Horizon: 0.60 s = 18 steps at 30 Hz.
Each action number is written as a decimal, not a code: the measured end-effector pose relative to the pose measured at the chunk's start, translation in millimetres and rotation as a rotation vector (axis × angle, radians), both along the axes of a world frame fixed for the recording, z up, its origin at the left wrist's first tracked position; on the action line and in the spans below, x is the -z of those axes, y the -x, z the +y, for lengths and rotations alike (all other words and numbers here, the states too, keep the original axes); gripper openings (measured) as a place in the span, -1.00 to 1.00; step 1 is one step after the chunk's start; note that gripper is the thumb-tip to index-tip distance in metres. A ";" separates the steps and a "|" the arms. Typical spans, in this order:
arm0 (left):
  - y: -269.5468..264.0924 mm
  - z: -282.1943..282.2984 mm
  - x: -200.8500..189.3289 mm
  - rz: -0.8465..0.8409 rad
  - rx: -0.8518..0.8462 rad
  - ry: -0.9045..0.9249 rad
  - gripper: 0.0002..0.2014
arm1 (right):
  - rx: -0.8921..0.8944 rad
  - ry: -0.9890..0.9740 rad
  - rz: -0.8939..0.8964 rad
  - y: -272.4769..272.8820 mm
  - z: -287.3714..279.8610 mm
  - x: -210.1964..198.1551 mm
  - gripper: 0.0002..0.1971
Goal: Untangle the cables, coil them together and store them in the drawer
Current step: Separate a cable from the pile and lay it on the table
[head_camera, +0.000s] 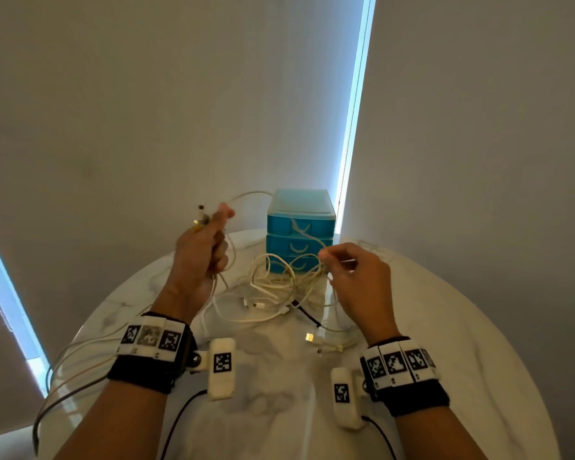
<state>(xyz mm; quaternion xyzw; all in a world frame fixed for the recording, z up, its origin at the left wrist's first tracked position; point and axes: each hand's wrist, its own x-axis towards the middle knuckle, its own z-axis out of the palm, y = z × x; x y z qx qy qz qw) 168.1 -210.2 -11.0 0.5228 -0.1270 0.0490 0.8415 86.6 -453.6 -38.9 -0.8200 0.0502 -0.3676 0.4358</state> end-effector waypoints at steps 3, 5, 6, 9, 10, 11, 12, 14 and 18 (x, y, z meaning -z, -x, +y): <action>6.2 -9.2 4.5 0.049 0.168 -0.327 -0.44 | -0.027 -0.230 -0.109 4.7 -2.2 -8.9 -0.90; 13.2 -15.8 6.3 0.027 0.278 -0.540 -0.40 | -0.062 -0.401 -0.117 6.0 -1.5 -9.8 -0.88; 16.9 -19.2 5.9 0.016 0.319 -0.628 -0.43 | -0.080 -0.470 -0.112 6.0 -0.7 -10.0 -0.87; 23.9 -27.3 3.6 -0.003 0.349 -0.832 -0.55 | -0.148 -0.603 -0.106 5.2 2.4 -9.4 -0.85; 25.5 -29.4 3.3 -0.001 0.355 -0.876 -0.59 | -0.175 -0.627 -0.102 6.0 4.6 -9.3 -0.84; 27.8 -31.5 2.8 0.004 0.379 -0.905 -0.63 | -0.196 -0.634 -0.096 6.4 7.1 -9.1 -0.84; 30.1 -33.3 2.3 0.011 0.419 -0.928 -0.64 | -0.210 -0.632 -0.090 6.9 9.7 -9.1 -0.83; 32.9 -37.4 2.7 0.035 0.491 -0.969 -0.61 | -0.210 -0.610 -0.083 6.7 12.9 -8.8 -0.83; 30.7 -39.6 3.8 0.076 0.426 -0.989 -0.53 | -0.161 -0.592 -0.094 8.0 5.9 -11.0 -0.84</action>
